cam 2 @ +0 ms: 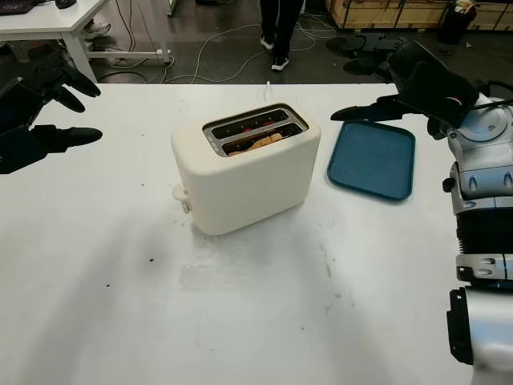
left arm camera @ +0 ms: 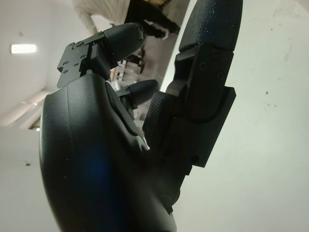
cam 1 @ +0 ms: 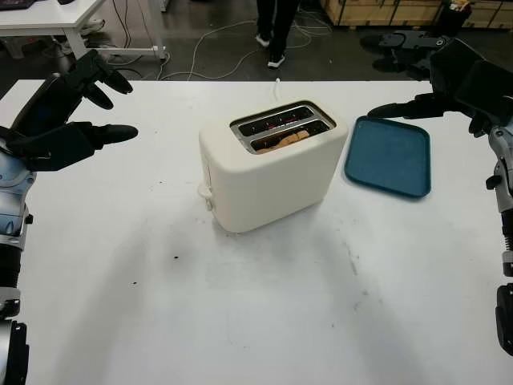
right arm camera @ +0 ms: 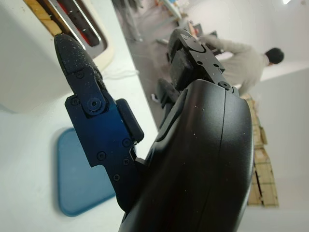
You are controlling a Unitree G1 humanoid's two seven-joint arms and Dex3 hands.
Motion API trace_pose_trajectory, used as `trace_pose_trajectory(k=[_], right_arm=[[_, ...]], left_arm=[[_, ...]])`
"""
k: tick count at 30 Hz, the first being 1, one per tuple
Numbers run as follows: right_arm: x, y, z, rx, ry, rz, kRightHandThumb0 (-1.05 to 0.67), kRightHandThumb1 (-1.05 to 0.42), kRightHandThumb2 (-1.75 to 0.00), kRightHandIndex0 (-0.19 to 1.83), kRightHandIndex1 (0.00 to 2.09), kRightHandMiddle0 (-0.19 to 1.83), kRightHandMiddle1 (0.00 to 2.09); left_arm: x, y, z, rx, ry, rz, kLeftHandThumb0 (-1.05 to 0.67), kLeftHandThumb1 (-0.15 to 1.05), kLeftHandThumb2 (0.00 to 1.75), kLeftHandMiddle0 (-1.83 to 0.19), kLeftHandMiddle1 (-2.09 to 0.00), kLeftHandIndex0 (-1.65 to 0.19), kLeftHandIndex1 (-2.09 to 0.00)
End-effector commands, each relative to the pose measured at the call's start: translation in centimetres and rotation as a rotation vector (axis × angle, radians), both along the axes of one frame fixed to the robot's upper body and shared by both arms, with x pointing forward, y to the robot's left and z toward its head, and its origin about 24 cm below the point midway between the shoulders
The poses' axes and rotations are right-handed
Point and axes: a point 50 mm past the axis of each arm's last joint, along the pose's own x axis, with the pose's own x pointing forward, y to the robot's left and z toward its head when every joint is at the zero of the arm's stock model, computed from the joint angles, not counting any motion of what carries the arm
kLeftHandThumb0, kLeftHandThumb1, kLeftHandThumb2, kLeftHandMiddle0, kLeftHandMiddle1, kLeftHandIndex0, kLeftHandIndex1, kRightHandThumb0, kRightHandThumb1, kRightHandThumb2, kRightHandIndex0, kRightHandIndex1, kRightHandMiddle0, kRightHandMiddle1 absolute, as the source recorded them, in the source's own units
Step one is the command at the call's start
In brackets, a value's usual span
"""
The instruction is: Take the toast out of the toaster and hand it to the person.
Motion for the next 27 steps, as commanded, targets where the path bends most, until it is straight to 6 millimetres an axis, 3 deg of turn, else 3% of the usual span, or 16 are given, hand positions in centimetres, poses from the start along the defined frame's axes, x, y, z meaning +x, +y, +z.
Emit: trace_pose_trajectory(k=[1, 27], right_arm=[[0.0, 0.23, 0.58, 0.006, -0.025, 0.007, -0.61, -0.68, 0.0, 0.01, 0.66, 0.38, 0.01], [0.0, 0.16, 0.55, 0.0, -0.019, 0.002, -0.64, -0.68, 0.0, 0.01, 0.67, 0.37, 0.0]], left_arm=[[-0.2, 0.22, -0.07, -0.004, -0.007, 0.006, -1.05, 0.92, 0.22, 0.0, -1.63, 0.0, -1.49], [-0.14, 0.19, -0.1, -0.016, -0.005, 0.0, -1.05, 0.92, 0.2, 0.0, -1.63, 0.0, -1.49]])
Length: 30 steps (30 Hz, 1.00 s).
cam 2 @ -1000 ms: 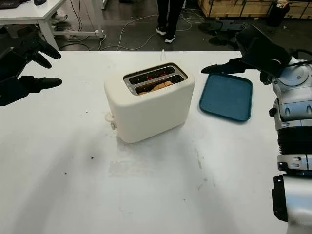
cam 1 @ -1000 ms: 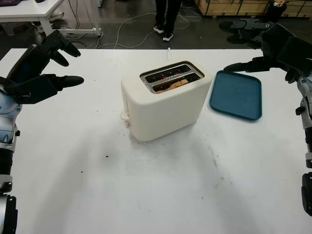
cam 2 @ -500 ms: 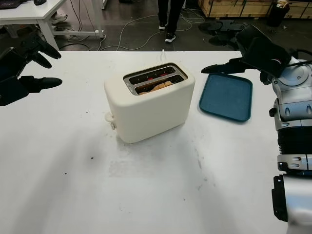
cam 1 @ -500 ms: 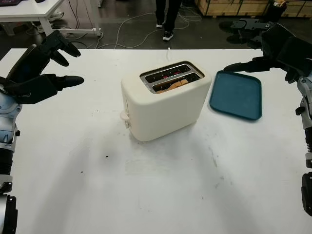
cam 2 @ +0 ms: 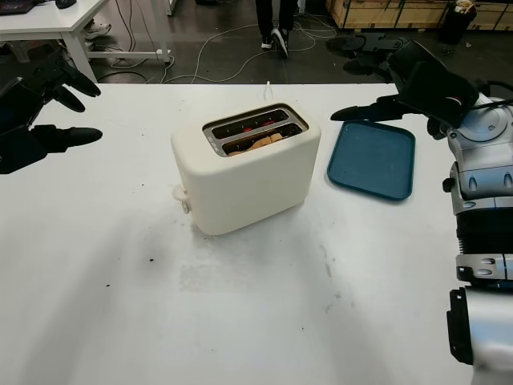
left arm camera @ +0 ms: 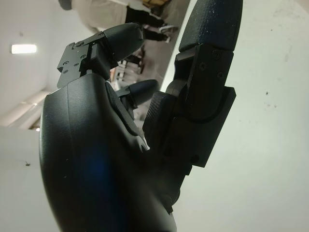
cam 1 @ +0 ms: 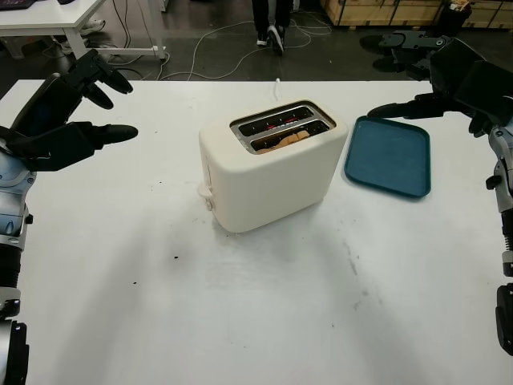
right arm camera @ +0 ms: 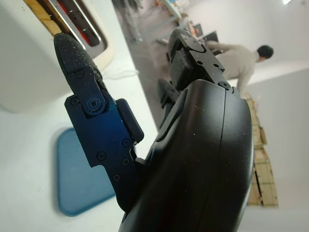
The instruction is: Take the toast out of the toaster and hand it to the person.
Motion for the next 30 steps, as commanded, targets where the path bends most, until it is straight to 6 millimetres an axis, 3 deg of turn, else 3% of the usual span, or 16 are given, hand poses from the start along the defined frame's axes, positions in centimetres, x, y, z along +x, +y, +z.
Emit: trace_pose_trajectory(k=[1, 30], right_arm=[[0.0, 0.18, 0.54, 0.003, -0.015, 0.001, -0.63, -0.68, 0.0, 0.0, 0.66, 0.37, 0.0], [0.07, 0.24, 0.78, -0.01, -0.027, 0.014, -0.66, -0.7, -0.01, 0.01, 0.65, 0.38, 0.0]], left_arm=[[-0.14, 0.2, -0.11, -0.008, -0.007, 0.003, -1.05, 0.92, 0.2, 0.0, -1.62, 0.0, -1.48], [-0.11, 0.08, 0.16, 0.001, -0.014, -0.002, -1.05, 0.92, 0.22, 0.0, -1.62, 0.0, -1.48]])
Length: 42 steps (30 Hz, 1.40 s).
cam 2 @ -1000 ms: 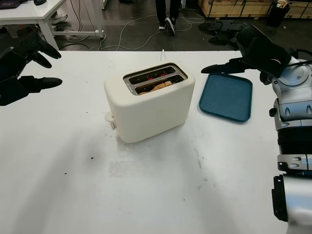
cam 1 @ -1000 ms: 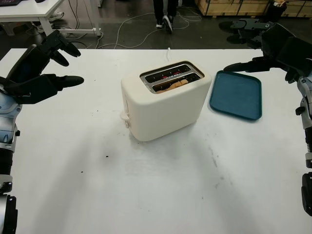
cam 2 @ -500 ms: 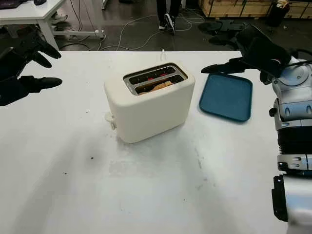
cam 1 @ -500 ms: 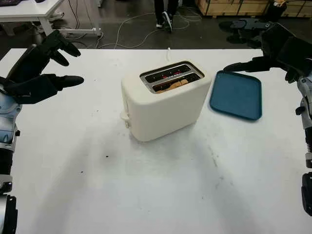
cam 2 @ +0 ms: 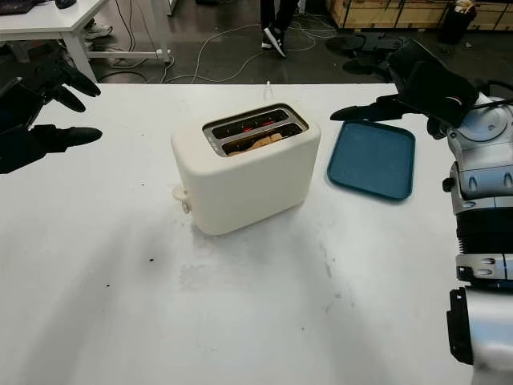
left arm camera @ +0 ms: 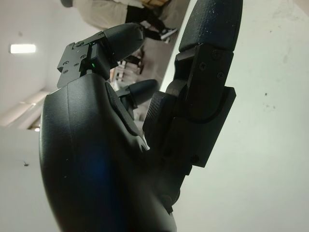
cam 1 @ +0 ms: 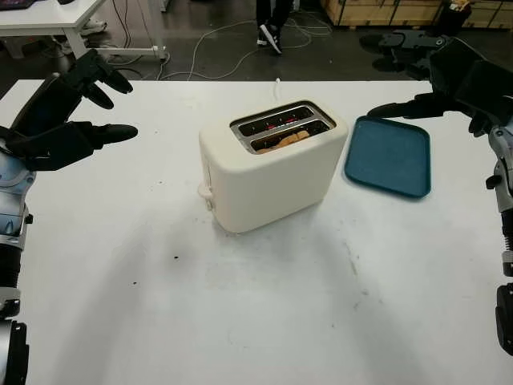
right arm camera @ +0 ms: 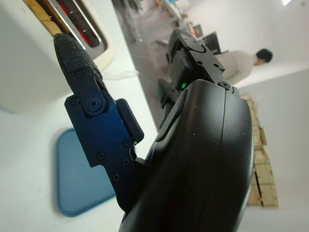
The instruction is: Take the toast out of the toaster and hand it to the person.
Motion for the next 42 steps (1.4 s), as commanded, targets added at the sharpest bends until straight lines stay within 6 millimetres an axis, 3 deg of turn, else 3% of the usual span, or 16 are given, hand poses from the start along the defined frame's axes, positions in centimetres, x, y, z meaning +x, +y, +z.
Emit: trace_pose_trajectory(k=[1, 42], right_arm=[[0.07, 0.2, 0.69, -0.004, -0.022, 0.01, -0.67, -0.7, -0.01, 0.02, 0.65, 0.38, 0.0], [-0.25, 0.58, 0.78, 0.017, -0.032, 0.001, -0.67, -0.68, 0.0, 0.03, 0.66, 0.4, 0.01]], left_arm=[[-0.1, 0.06, 0.15, 0.003, -0.015, -0.002, -1.05, 0.92, 0.23, 0.0, -1.62, 0.0, -1.48], [-0.04, 0.29, -0.37, -0.053, 0.0, 0.009, -1.05, 0.92, 0.21, 0.0, -1.66, 0.0, -1.52]])
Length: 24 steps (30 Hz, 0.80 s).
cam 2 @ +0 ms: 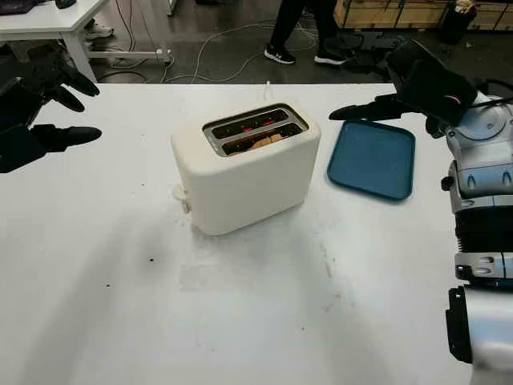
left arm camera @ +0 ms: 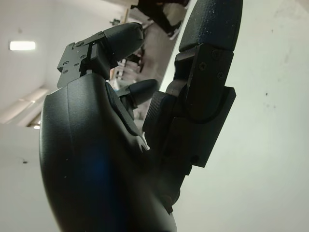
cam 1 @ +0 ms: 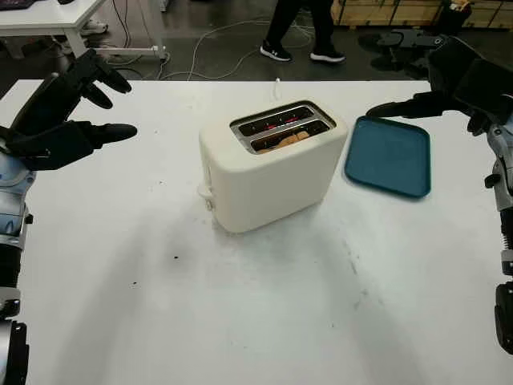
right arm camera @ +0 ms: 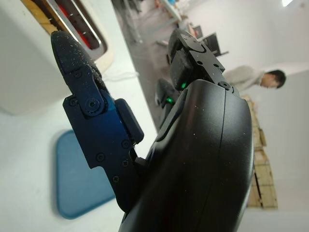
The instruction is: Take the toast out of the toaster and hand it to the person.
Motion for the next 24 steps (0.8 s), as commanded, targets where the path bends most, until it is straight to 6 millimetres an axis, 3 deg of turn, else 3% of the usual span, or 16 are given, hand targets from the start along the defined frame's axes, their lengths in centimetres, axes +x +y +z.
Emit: trace_pose_trajectory(k=[1, 7, 24], right_arm=[[-0.19, 0.11, 0.31, 0.03, -0.009, -0.02, -0.66, -0.68, 0.0, 0.02, 0.65, 0.39, 0.01], [-0.57, 0.05, 0.3, 0.096, -0.026, -0.091, -0.54, -0.69, 0.0, 0.05, 0.67, 0.4, 0.02], [-0.54, -0.06, 0.02, 0.135, -0.013, -0.103, -0.63, -0.7, 0.0, 0.03, 0.74, 0.4, 0.02]], left_arm=[[-0.07, 0.23, -0.38, -0.037, 0.001, 0.002, -1.05, 0.92, 0.2, 0.0, -1.66, 0.0, -1.52], [-0.05, 0.5, -0.66, -0.063, 0.011, 0.004, -1.05, 0.92, 0.18, 0.0, -1.67, 0.0, -1.55], [-0.08, 0.53, -0.58, -0.094, 0.024, 0.001, -1.05, 0.92, 0.16, 0.0, -1.65, 0.0, -1.55]])
